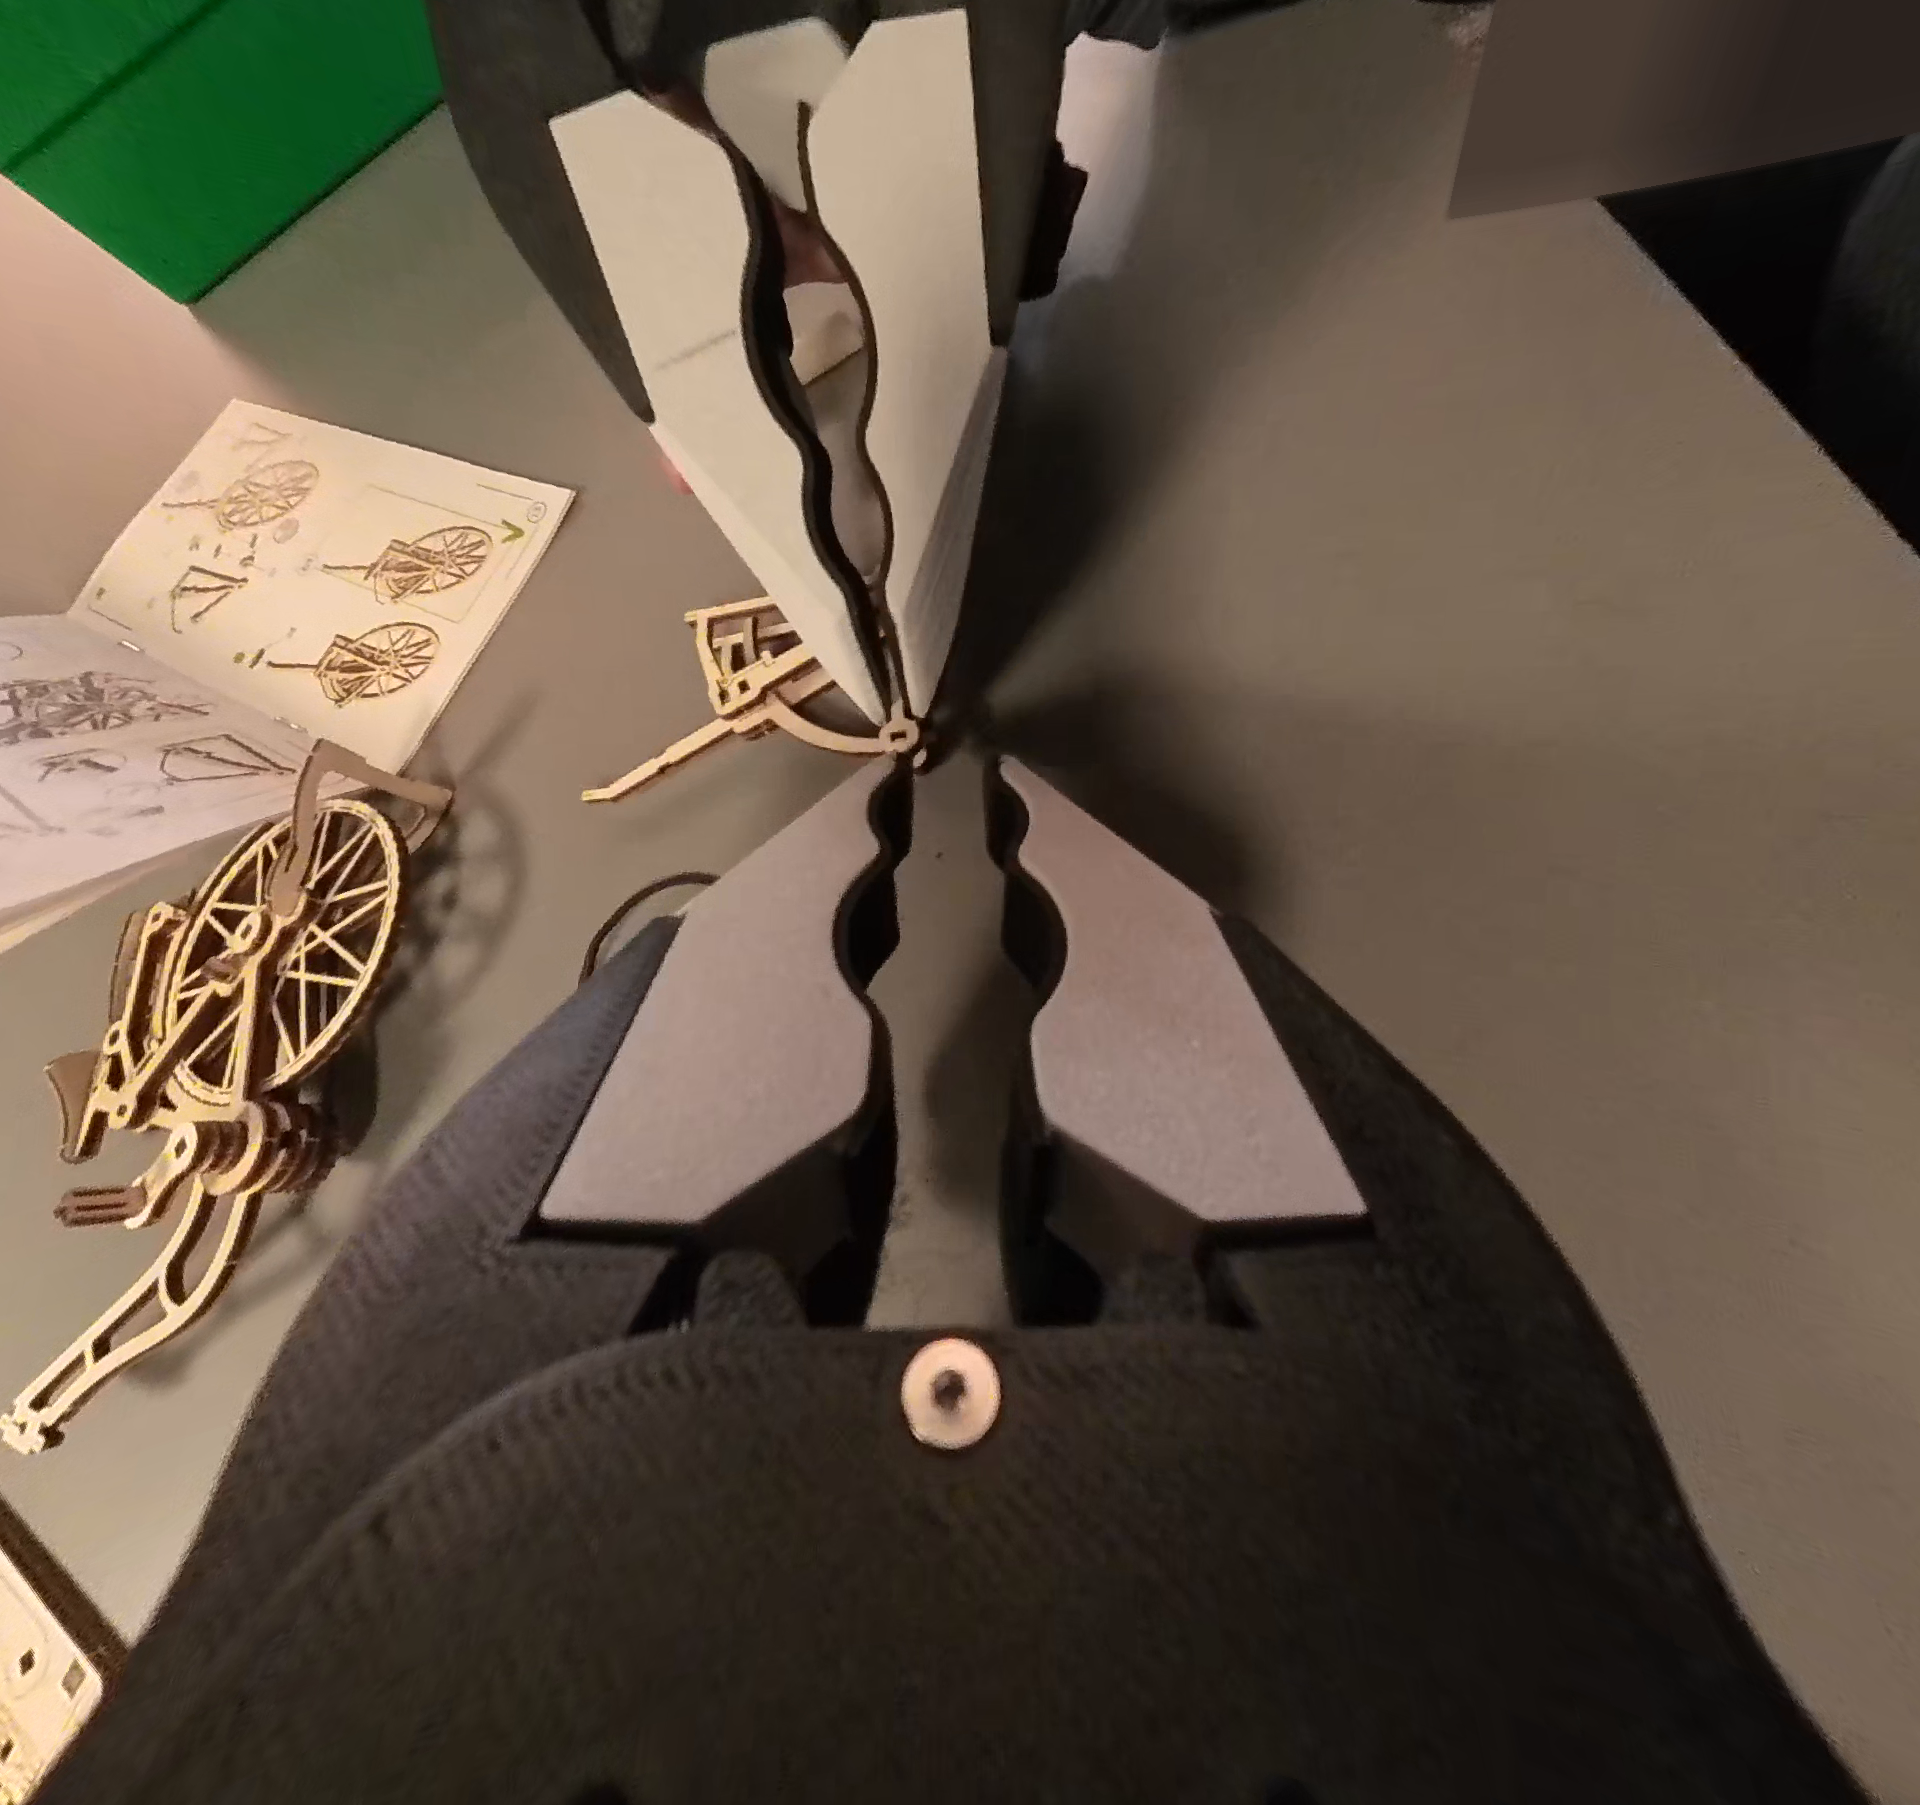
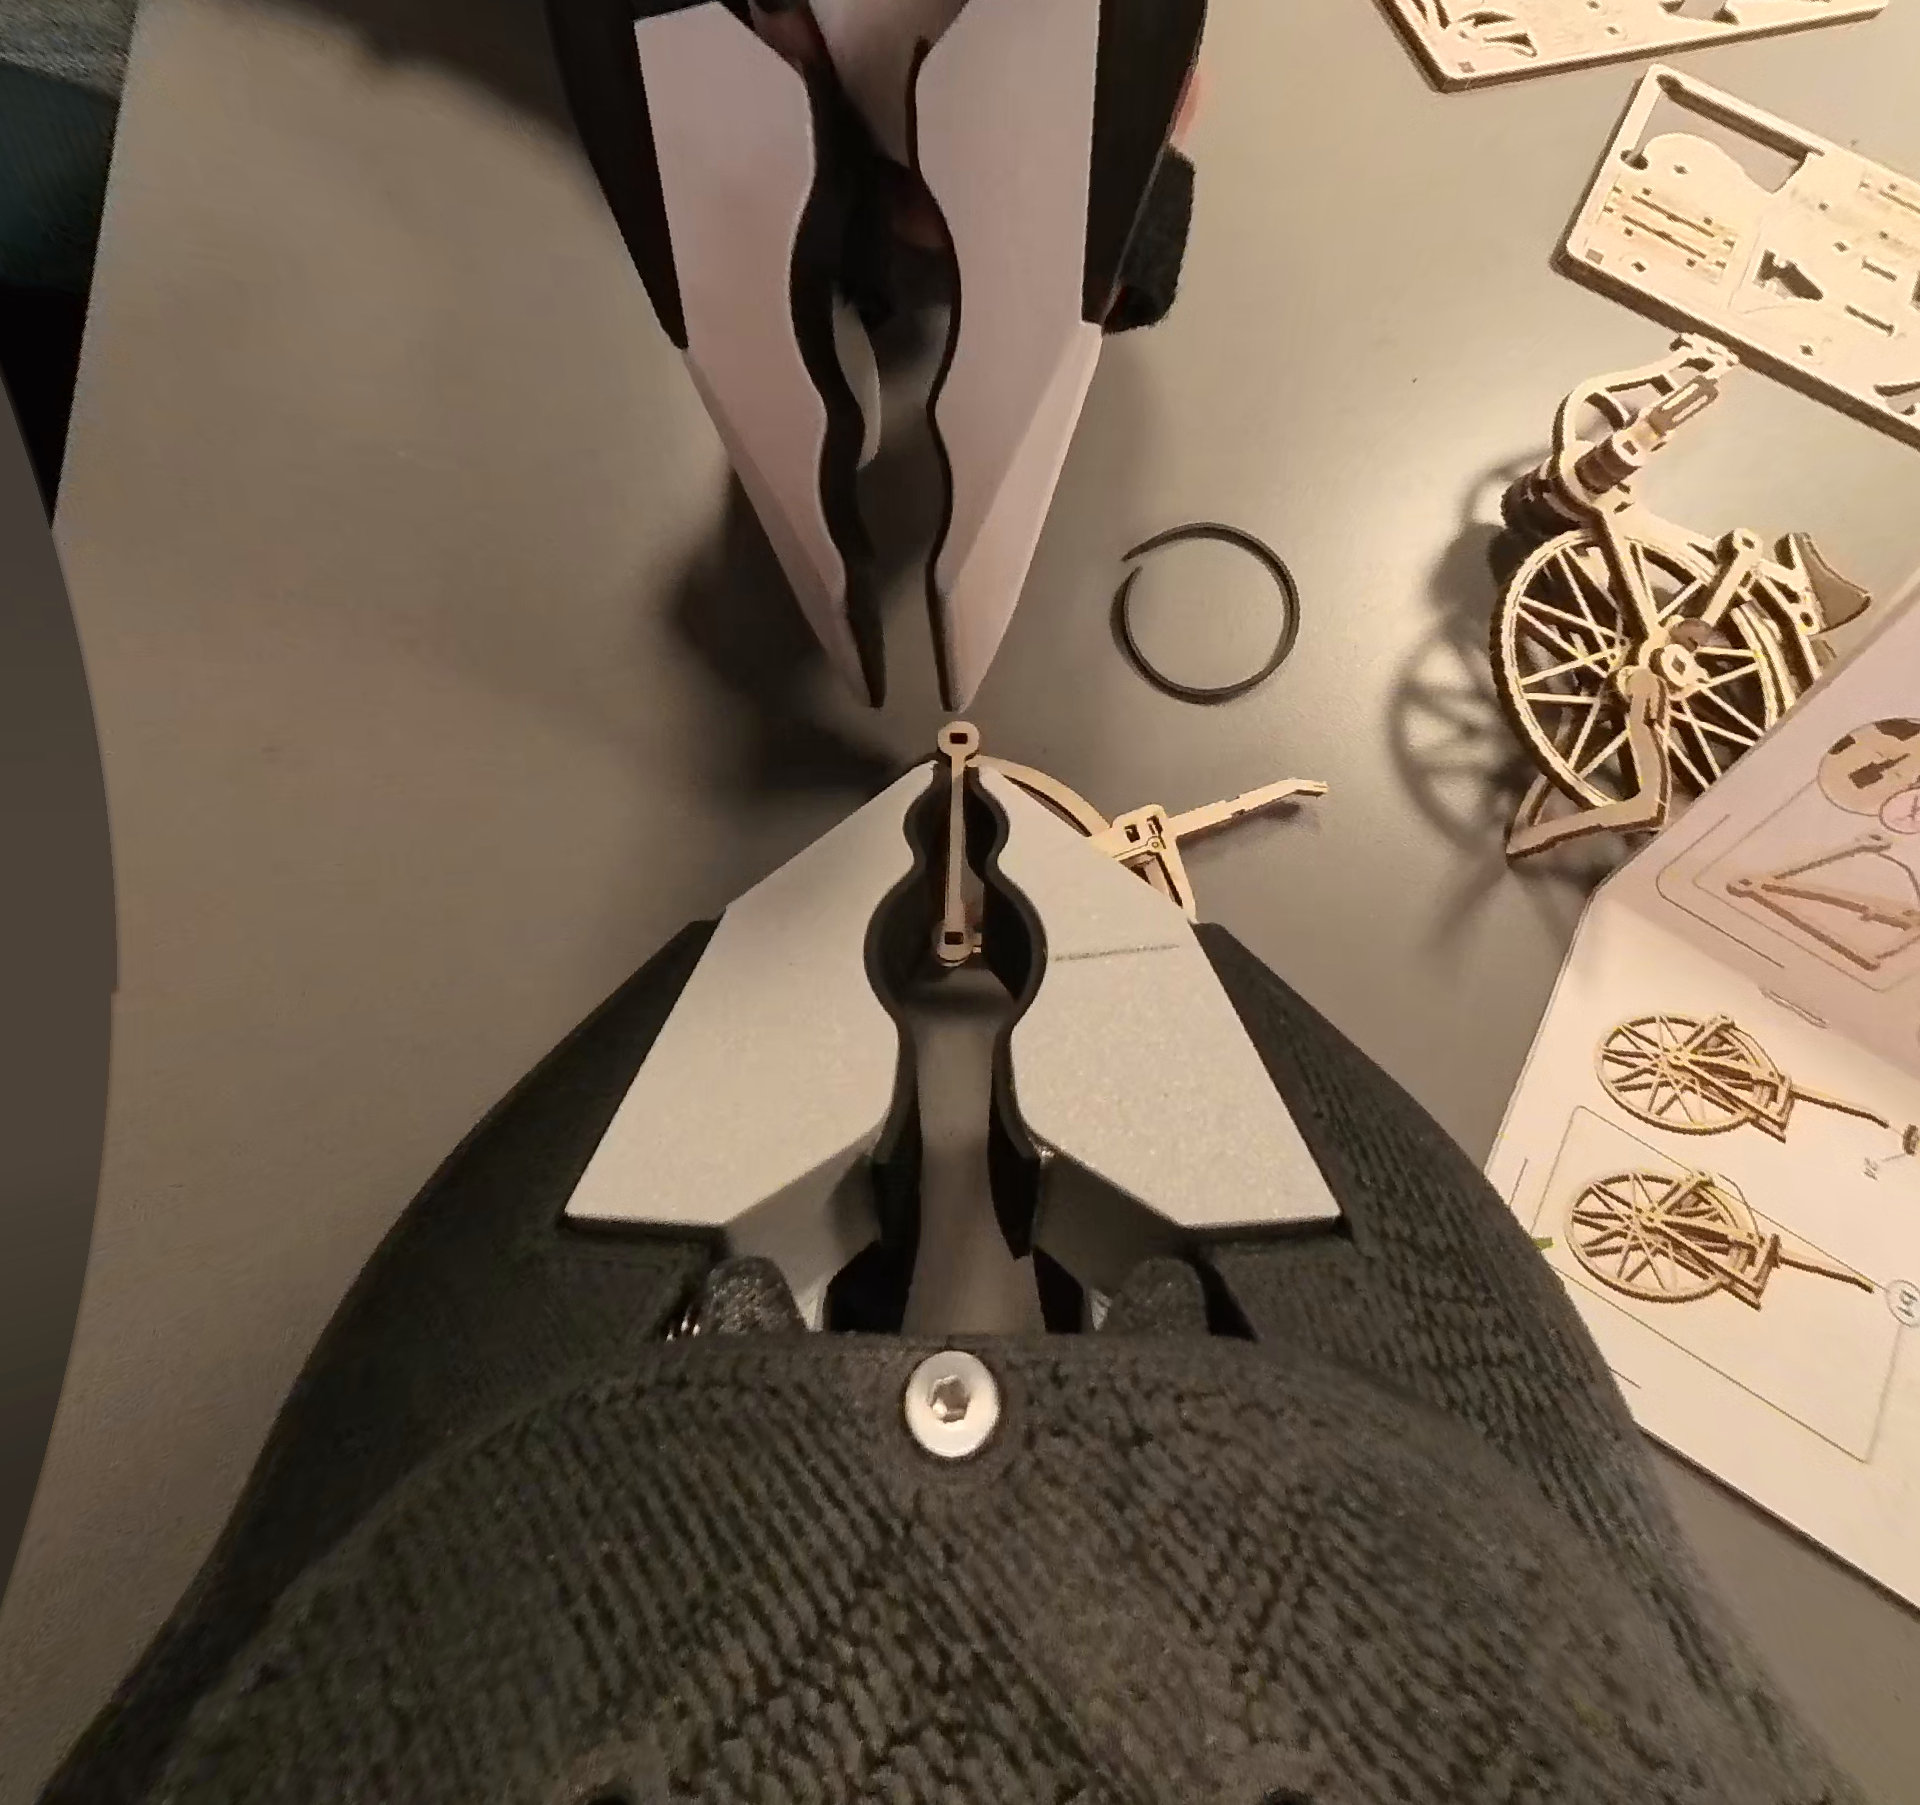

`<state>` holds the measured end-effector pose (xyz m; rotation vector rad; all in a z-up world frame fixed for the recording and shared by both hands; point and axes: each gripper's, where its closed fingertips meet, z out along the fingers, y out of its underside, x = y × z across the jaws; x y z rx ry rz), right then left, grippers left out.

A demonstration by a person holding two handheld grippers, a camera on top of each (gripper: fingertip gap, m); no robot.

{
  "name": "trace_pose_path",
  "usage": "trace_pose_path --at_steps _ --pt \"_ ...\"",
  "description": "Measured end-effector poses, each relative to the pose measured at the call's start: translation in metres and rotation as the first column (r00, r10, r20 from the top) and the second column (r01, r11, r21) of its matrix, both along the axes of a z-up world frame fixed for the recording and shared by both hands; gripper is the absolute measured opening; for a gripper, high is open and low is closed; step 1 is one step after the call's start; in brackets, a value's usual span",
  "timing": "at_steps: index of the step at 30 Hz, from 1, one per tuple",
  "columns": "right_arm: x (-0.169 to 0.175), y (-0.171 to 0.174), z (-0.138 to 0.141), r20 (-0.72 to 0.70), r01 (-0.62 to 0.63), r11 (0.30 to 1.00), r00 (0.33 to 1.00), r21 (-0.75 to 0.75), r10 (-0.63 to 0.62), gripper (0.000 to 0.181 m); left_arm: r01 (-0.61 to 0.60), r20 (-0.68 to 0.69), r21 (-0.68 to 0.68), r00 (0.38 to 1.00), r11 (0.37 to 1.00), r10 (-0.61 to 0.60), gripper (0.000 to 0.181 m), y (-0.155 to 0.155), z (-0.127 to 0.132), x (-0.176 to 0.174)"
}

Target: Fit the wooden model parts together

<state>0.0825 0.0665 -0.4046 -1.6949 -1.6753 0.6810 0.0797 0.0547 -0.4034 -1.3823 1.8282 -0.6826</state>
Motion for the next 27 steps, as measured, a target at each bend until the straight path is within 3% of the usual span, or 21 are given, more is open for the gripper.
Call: trace_pose_path --at_steps 5,10,27 --pt "-0.0005 0.0002 -0.0004 0.005 -0.001 1.0 1.0 0.009 0.001 0.0 -0.016 0.059 -0.03 0.998 0.999 0.018 0.0 0.002 0.0095 0.0033" --pt "-0.0003 0.0003 -0.0013 0.023 0.0 1.0 1.0 0.018 0.0 0.0 -0.045 0.025 -0.075 0.999 0.996 0.047 0.008 0.0056 0.005 0.0038" --pt "0.0004 0.0002 -0.0033 0.087 0.0 1.0 0.996 -0.025 0.002 0.0 -0.081 -0.008 -0.126 0.997 0.989 0.081 0.0 0.0096 0.001 0.0033"
